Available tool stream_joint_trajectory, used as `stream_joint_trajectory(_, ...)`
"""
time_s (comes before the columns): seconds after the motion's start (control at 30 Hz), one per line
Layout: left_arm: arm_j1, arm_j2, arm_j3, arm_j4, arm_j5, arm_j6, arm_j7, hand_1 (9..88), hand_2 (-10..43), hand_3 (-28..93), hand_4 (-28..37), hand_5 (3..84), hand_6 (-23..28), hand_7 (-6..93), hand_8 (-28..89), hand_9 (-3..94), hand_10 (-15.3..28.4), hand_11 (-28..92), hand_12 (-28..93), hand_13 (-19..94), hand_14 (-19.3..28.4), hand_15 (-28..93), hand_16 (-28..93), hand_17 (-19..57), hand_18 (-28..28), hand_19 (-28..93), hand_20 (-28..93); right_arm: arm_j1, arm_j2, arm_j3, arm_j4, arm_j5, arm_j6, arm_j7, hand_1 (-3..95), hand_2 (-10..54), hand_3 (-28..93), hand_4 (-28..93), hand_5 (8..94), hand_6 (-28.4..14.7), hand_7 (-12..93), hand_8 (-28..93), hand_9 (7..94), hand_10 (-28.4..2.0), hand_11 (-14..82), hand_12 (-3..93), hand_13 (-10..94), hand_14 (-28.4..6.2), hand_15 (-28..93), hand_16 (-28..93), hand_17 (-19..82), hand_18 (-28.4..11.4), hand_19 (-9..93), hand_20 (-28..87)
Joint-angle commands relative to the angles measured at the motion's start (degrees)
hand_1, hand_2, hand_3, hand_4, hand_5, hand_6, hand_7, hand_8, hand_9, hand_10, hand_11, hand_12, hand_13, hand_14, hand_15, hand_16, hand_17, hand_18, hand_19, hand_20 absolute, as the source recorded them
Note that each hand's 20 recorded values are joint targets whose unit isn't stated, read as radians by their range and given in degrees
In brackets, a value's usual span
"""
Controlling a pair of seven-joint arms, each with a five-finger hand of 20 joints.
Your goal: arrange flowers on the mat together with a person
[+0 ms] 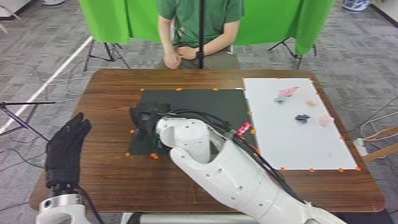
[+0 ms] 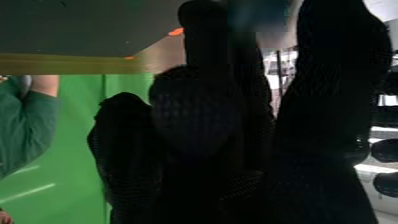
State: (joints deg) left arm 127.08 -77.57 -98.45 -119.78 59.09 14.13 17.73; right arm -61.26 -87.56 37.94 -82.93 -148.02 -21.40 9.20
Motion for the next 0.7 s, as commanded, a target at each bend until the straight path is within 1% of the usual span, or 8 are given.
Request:
stream_joint_trajectory(0.03,0.68,-0.35,-0.22,-0.07,0.38,-0.59,-0.47,26.4,-0.8,67,-21.2,45.0,2.8,12.1,-6,41.6,12.6,13,12,32,13.8,9,0,7.9,8.6,2,16,1.66,0.82,-0.68,-2.0,0.32,-2.36,0.23,74.2,-9.5,-28,55,64.3,4.6,15,-14,82.4,-12.2,11.1,11.1,94,1.1,63,17,70,-9.7,93,42)
stream_joint_trajectory(0.17,0.84,-0.49,-0.3,-0.17,0.38,-0.59,-0.58,26.6,-0.9,67,-21.0,45.1,2.8,12.2,-6,41.6,12.5,13,12,32,13.8,9,0,7.8,8.7,2,16,2.69,2.46,-0.44,-4.32,2.79,-0.93,1.54,73.5,-9.5,-28,54,61.6,4.6,15,-14,81.6,-13.1,10.8,10.9,94,1.0,62,18,70,-9.5,93,41)
stream_joint_trajectory(0.33,0.63,-1.03,-0.32,-0.07,0.55,-1.32,-1.02,26.8,-1.0,66,-20.8,45.1,2.7,12.3,-6,41.6,12.5,13,12,32,13.8,9,0,7.7,8.8,2,16,-0.02,8.79,5.63,-16.89,13.93,7.55,5.57,72.5,-9.5,-27,53,61.2,4.5,15,-14,81.1,-13.7,10.7,10.9,94,1.0,62,18,70,-9.4,93,40)
stream_joint_trajectory(0.37,0.54,-1.08,-0.16,-0.03,0.54,-1.55,-0.96,26.9,-1.0,66,-20.8,45.1,2.7,12.3,-6,41.6,12.5,13,12,32,13.8,9,0,7.7,8.8,2,16,-1.93,10.47,8.08,-19.66,16.85,10.12,6.13,64.0,-9.5,-3,39,61.6,4.4,15,-14,81.0,-13.7,10.9,11.1,94,1.1,61,17,70,-9.4,93,39)
stream_joint_trajectory(0.4,0.47,-1.06,-0.02,-0.04,0.58,-1.54,-0.94,26.9,-1.0,66,-20.7,45.2,2.7,12.3,-6,41.6,12.5,13,12,32,13.8,9,0,7.7,8.8,2,16,-4.34,12.09,10.58,-22.13,19.27,13.46,6.04,54.0,-9.5,30,8,61.9,4.2,15,-14,81.1,-13.6,10.8,11.1,94,1.0,62,17,70,-9.3,93,39)
stream_joint_trajectory(0.43,0.58,-1.21,-0.02,-0.17,0.7,-1.77,-0.99,26.9,-1.0,66,-20.6,45.2,2.7,12.3,-6,41.6,12.5,13,12,32,13.8,9,0,7.7,8.8,2,16,-7.14,14.01,12.88,-24.45,21.71,17.57,5.76,46.7,-9.5,54,-15,62.5,4.0,15,-14,81.3,-13.5,10.9,11.1,94,1.0,62,17,70,-9.3,93,39)
stream_joint_trajectory(0.57,0.38,-1.25,0.42,-0.19,0.83,-2.59,-1.4,27.0,-1.1,66,-20.6,45.4,2.8,12.5,-6,41.6,12.5,13,13,32,13.8,9,0,7.6,8.8,2,16,-20.56,18.37,25.02,-32.07,35.94,27.23,3.72,39.8,-9.5,65,-20,67.0,2.6,14,-12,82.3,-12.7,11.6,12.4,94,-0.4,56,18,69,-9.1,93,31)
stream_joint_trajectory(0.7,0.17,-1.51,1.21,0.07,0.86,-3.82,-1.68,26.9,-1.1,66,-20.5,45.4,2.7,12.6,-6,41.7,12.5,13,13,32,13.8,9,0,7.6,8.7,2,16,-36.92,17.06,37.97,-38.06,56.05,32.65,-0.73,33.6,-7.5,67,-16,70.2,1.6,15,-11,80.5,-13.7,11.9,13.5,91,-6.1,32,25,60,-10.9,80,22)
